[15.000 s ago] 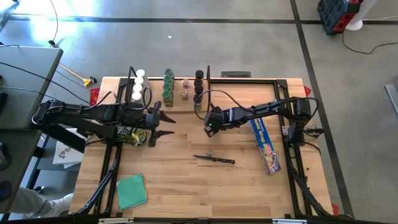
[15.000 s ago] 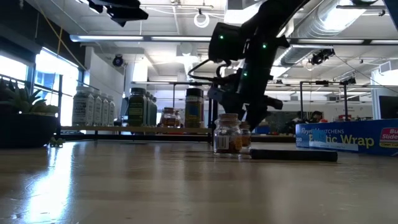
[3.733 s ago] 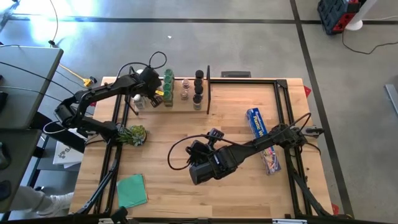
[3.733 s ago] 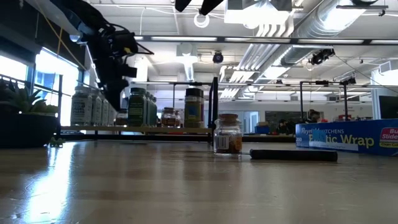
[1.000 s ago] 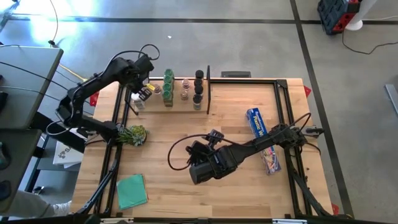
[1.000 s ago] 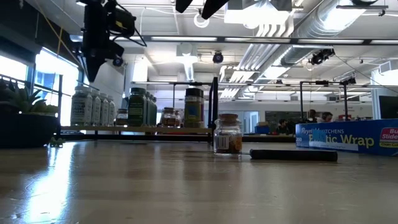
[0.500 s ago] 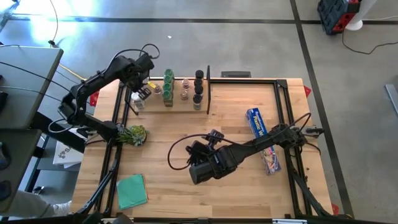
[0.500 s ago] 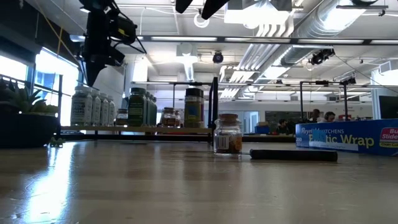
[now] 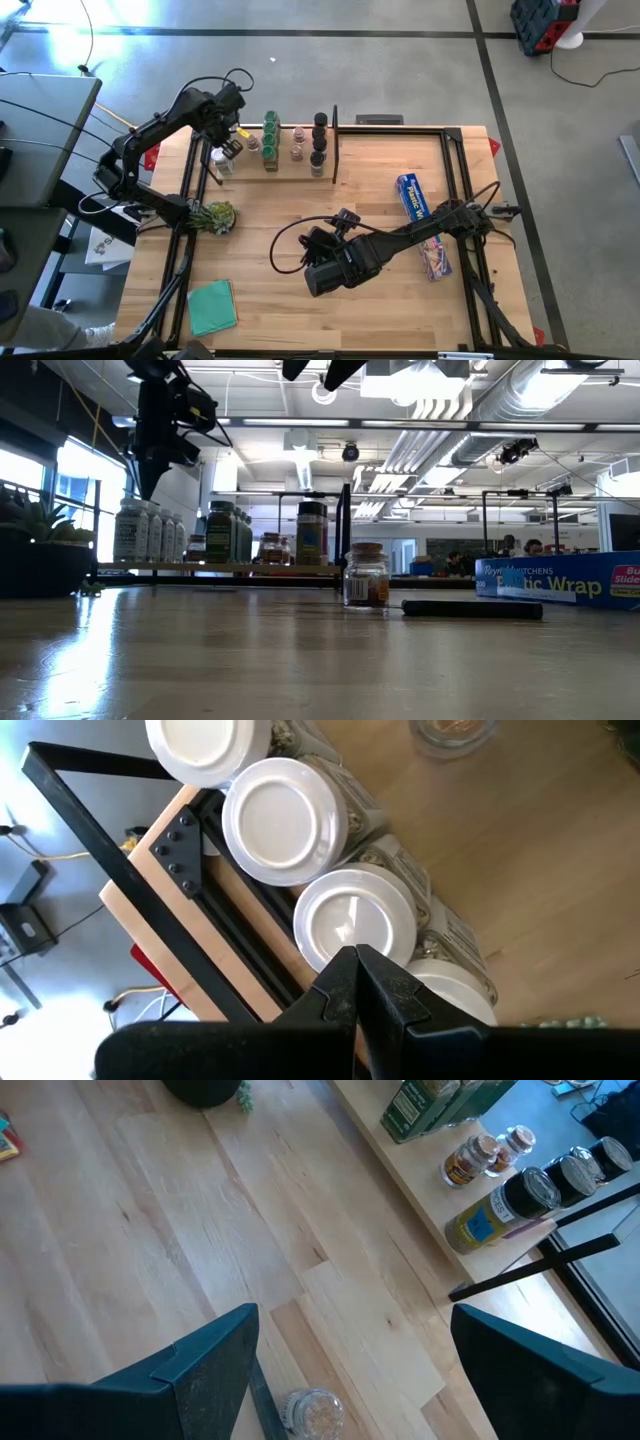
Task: Shelf spices
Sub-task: Adjust the white lid seasoning bottles on the shelf
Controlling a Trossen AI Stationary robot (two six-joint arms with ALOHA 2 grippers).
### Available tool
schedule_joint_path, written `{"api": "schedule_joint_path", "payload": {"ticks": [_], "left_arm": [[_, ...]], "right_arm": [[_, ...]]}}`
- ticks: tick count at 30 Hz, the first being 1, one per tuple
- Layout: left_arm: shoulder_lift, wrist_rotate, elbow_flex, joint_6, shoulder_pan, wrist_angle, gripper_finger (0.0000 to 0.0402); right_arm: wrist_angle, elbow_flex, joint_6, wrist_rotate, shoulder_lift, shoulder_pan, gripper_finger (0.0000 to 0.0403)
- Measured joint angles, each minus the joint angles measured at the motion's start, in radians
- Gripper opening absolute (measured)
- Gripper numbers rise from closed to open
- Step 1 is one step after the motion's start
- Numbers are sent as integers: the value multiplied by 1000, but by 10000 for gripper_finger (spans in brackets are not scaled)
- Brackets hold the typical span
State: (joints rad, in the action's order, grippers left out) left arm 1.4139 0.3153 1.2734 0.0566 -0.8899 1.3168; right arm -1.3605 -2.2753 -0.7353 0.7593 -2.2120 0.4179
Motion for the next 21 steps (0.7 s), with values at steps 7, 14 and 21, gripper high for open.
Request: {"api": "schedule_joint_path", "payload": {"ticks": [7, 14, 21], "left_arm": [[0, -1, 0, 0, -9, -17, 0], [0, -16, -1, 5, -8, -29, 0], [-6, 58, -70, 19, -13, -52, 0]], "right_arm": [[0, 0, 0, 0, 0, 0, 326], [0, 0, 2, 1, 0, 1, 326], [0, 0, 2, 1, 0, 1, 326]]}}
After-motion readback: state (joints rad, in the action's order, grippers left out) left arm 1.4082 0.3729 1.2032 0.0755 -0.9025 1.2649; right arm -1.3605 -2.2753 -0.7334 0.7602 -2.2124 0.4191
